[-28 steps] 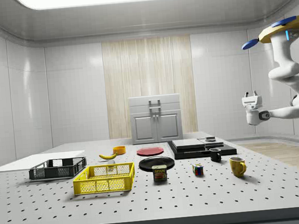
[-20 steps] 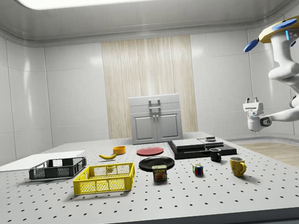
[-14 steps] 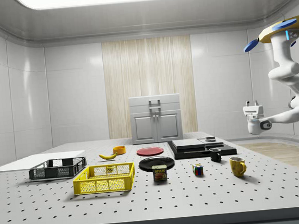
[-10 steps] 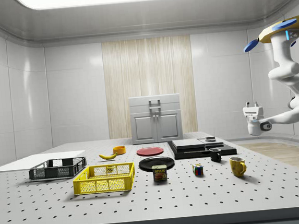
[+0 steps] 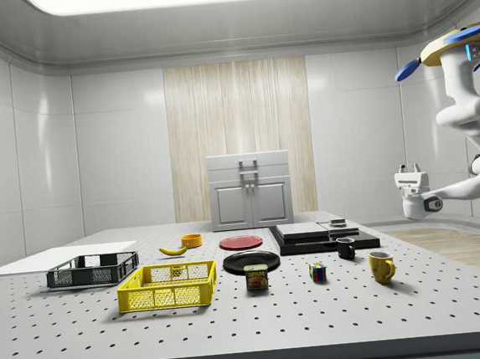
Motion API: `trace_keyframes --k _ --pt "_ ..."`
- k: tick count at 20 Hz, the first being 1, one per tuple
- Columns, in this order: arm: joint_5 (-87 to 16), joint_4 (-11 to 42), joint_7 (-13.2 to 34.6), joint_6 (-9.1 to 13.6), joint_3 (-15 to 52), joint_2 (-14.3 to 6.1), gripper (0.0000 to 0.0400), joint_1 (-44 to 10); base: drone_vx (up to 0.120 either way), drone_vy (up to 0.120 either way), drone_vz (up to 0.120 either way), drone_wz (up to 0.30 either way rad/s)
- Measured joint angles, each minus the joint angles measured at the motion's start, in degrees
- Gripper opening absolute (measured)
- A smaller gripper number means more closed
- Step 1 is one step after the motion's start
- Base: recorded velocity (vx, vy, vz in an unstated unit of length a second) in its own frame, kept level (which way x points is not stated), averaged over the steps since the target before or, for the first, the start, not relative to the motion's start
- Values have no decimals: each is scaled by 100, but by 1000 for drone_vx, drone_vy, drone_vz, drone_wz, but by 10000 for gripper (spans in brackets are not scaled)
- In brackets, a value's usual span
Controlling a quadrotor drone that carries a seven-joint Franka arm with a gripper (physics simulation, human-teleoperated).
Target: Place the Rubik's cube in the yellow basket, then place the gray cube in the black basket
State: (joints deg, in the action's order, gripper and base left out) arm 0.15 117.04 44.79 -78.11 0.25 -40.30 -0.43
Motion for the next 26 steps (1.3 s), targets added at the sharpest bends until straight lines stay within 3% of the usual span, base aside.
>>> trace_keyframes --k 15,26 --pt "-16 34 -1 -59 18 -41 400 -11 0 120 0 0" --pt "-128 67 12 -107 100 -74 400 -38 120 120 0 0"
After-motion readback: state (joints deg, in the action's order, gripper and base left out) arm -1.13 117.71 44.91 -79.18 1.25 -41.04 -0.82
